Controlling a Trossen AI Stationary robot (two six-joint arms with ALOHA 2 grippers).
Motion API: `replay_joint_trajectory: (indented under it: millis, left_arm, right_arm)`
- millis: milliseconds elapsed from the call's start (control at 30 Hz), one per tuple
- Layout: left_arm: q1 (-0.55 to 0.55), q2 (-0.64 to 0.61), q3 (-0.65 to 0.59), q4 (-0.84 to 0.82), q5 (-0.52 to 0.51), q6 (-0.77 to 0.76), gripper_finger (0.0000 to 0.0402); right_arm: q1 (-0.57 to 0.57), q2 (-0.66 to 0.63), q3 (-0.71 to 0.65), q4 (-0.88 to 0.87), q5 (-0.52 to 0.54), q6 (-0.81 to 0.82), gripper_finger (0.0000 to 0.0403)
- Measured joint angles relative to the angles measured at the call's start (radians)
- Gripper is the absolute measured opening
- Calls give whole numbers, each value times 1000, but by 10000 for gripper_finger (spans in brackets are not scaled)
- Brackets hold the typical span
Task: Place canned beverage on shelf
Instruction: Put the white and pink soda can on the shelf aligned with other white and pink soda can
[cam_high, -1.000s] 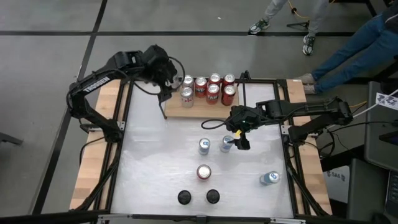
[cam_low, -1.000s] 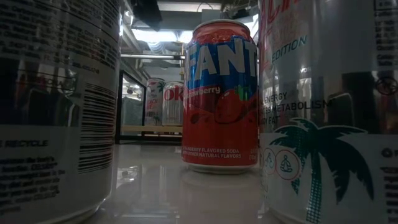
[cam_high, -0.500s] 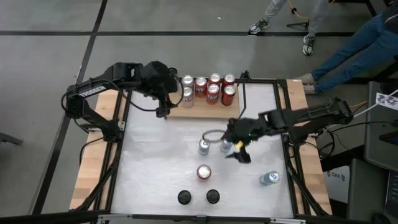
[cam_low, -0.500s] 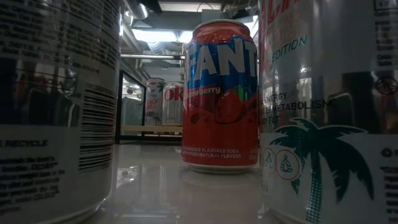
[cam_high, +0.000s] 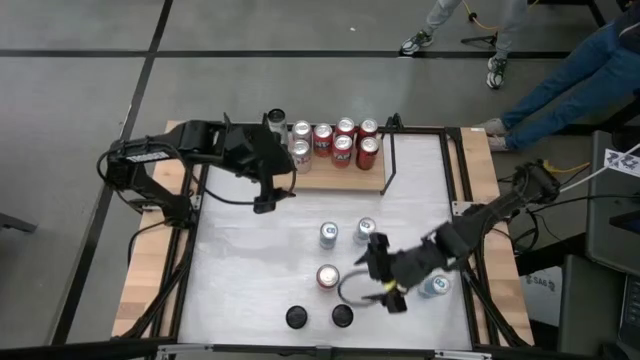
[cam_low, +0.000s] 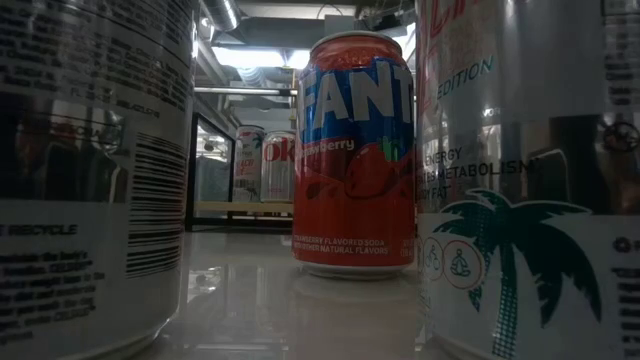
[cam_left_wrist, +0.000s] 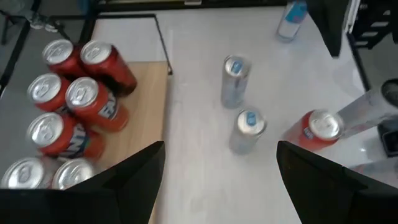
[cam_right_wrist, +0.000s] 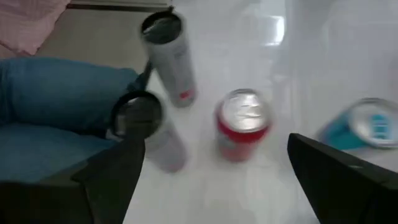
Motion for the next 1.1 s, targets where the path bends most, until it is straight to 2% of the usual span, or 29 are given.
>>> replay_joint_trajectory:
  millis: [167, 333, 500, 900, 1100]
  left_arm:
    - [-53, 0, 0, 17, -65, -7, 299]
    - [-90, 1, 0, 17, -97, -11, 299]
    - [-120, 1, 0, 20, -97, -33, 299]
    - [-159, 1, 0, 20, -98, -33, 299]
    - [-159, 1, 0, 21, -98, -33, 299]
  right_arm:
    - [88, 66, 0, 93, 13, 51, 383]
    - [147, 131, 0, 185, 125, 52, 383]
    - [161, 180, 0, 192, 213, 53, 383]
    - [160, 263, 0, 300, 178, 53, 383]
    - [160, 281, 0, 296, 178, 55, 383]
